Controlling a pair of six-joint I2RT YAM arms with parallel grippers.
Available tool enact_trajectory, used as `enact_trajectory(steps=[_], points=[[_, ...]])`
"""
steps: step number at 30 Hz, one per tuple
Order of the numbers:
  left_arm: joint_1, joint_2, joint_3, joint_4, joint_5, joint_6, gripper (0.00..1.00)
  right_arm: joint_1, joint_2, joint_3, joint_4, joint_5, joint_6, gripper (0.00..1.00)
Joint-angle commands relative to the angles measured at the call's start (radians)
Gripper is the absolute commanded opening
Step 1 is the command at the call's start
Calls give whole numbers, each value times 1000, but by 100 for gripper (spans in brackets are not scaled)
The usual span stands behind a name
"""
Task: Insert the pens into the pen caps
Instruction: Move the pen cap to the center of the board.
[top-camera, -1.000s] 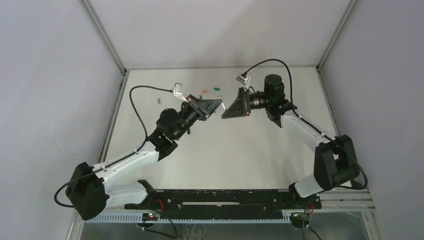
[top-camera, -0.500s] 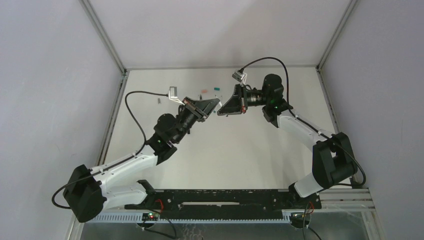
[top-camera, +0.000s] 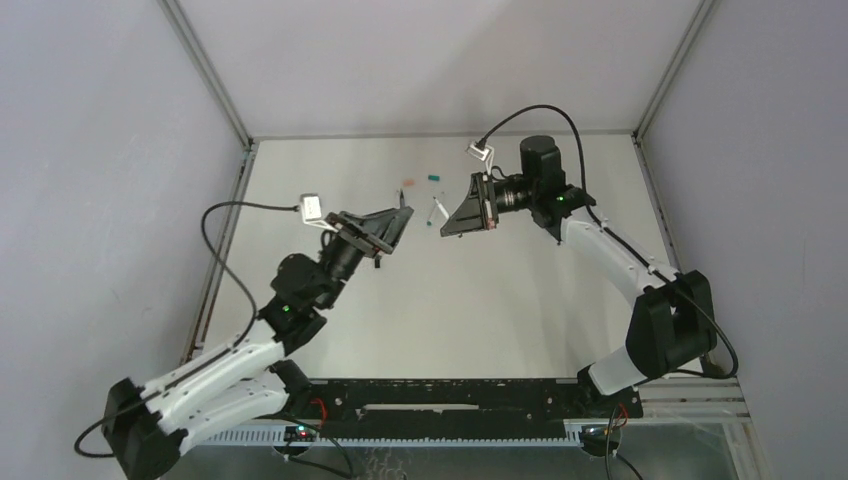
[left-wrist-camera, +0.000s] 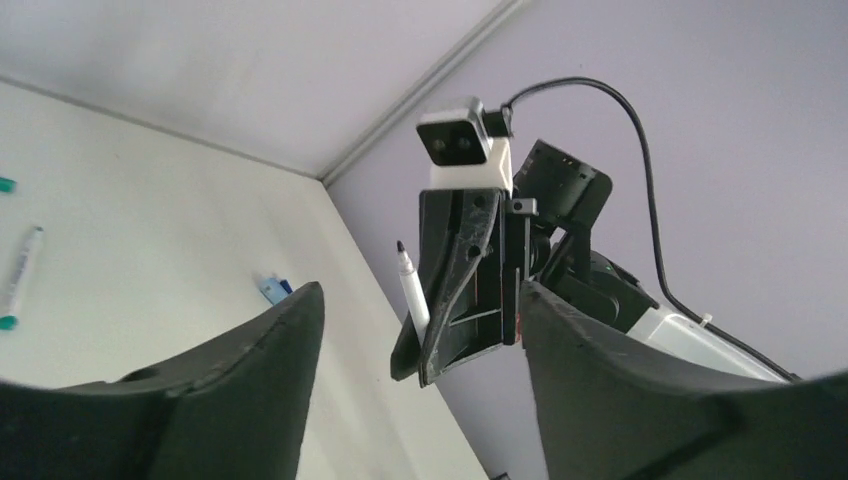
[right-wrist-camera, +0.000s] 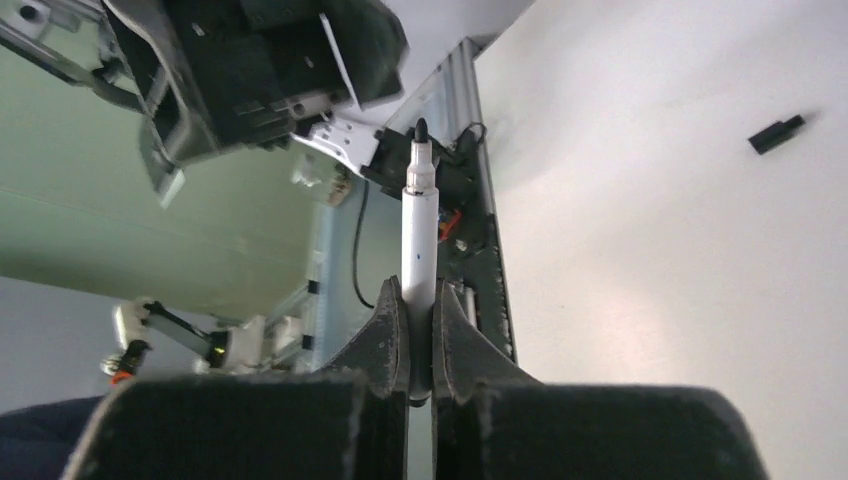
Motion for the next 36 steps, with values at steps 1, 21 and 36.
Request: enact_trajectory(steps=[1,21,36], points=[[7,-169,-22,-213,-113,208,80,-14,-78,77,-467,20,-579,0],[340,-3,-77,-578,113,119,75,-86,-105,44,-708,67,-971,0],[379,677,381,-987,108,334,39,-107,-103,44,-708,58,-956,0]])
